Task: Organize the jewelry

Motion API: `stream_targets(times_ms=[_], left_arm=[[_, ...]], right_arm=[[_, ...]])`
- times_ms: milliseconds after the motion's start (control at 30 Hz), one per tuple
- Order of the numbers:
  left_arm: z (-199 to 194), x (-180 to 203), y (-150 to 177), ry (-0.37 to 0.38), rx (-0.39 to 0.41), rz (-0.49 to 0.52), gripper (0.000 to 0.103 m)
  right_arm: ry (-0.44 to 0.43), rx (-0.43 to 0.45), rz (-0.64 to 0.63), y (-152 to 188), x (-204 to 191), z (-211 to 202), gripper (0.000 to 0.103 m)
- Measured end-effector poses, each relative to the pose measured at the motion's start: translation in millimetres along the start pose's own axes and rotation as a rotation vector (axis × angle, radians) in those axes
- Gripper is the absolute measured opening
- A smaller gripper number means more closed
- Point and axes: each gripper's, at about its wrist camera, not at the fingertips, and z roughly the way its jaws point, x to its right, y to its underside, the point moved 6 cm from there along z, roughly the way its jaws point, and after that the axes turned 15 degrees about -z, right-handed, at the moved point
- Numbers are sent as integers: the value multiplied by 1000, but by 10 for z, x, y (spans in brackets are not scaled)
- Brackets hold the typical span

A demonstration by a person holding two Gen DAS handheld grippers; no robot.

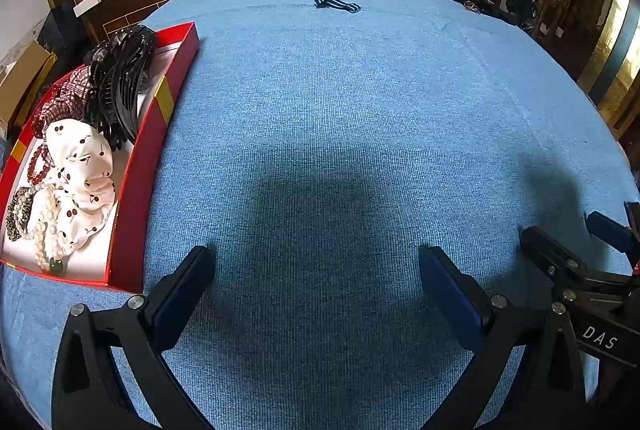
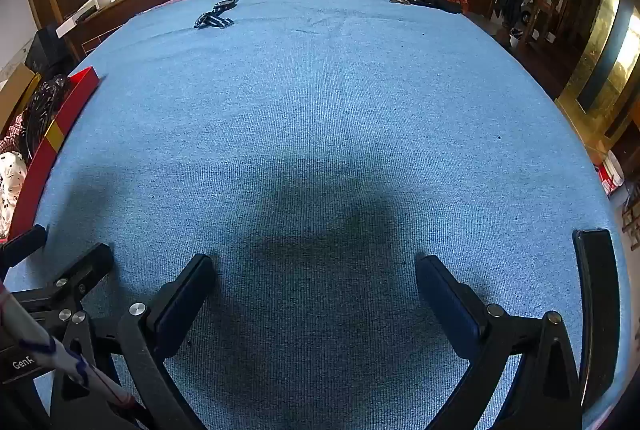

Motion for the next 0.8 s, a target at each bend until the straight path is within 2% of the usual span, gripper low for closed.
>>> stream_targets(times_ms=[800], left_arm=[[-2,0,-1,0,-1,0,103]], right_arm=[[0,-4,0,-8,-15,-14,103]])
